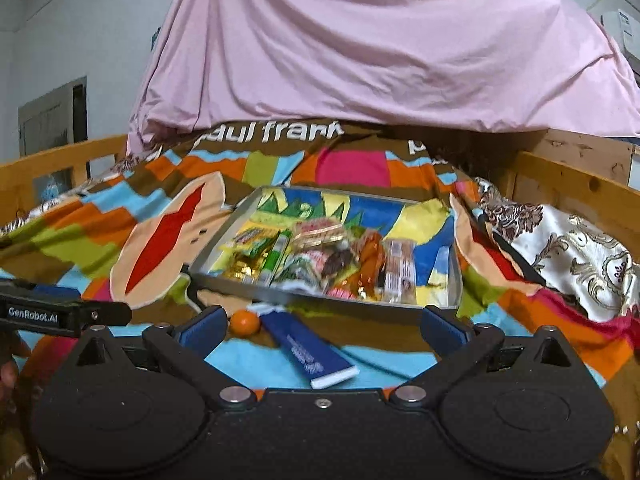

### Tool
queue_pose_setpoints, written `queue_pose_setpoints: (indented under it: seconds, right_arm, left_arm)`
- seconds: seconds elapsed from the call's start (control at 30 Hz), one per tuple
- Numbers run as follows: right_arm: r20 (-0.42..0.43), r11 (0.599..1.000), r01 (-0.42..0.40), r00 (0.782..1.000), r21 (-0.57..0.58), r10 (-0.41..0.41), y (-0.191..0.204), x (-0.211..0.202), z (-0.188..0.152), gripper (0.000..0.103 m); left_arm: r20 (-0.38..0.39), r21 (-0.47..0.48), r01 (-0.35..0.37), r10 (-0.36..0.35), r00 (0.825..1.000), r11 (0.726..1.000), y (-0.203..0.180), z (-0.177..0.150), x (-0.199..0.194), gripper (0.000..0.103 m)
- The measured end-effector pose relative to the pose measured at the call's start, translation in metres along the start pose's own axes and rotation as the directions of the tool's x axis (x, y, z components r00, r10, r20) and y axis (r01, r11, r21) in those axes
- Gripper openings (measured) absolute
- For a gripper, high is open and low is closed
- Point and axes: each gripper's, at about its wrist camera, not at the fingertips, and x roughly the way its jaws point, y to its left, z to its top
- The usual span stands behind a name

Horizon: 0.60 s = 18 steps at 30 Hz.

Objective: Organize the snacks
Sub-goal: 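Lift both tools back and move above the orange and blue pack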

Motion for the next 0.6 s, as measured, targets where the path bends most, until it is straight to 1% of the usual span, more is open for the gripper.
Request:
queue_pose_setpoints:
  seconds: [0.13,0.3,0.6]
  right_arm:
    - [-0.029,1.0,-0.001,1.0,-0.002,0.001,0.004,-0.001,-0.007,0.102]
    - [-0.07,1.0,-0.006,0.998,-0.005,0.006,0.009,0.002,-0.014,0.102]
    - [-0.122,1.0,-0.02,0.992,-0.008,0.019,0.012,0.011,-0.023,0.102]
  left_arm:
    - [-0.012,0.008,-0.011,0.011,1.0,1.0,-0.001,-0.008,-0.002,0.103]
    - [-0.029,0.01,-0.025,0.025,0.999,1.0,0.002,-0.011,0.0,0.103]
    - [-0.082,0.021,-0.028,0.03,0.996,0.999,0.001,-0.02,0.009,0.103]
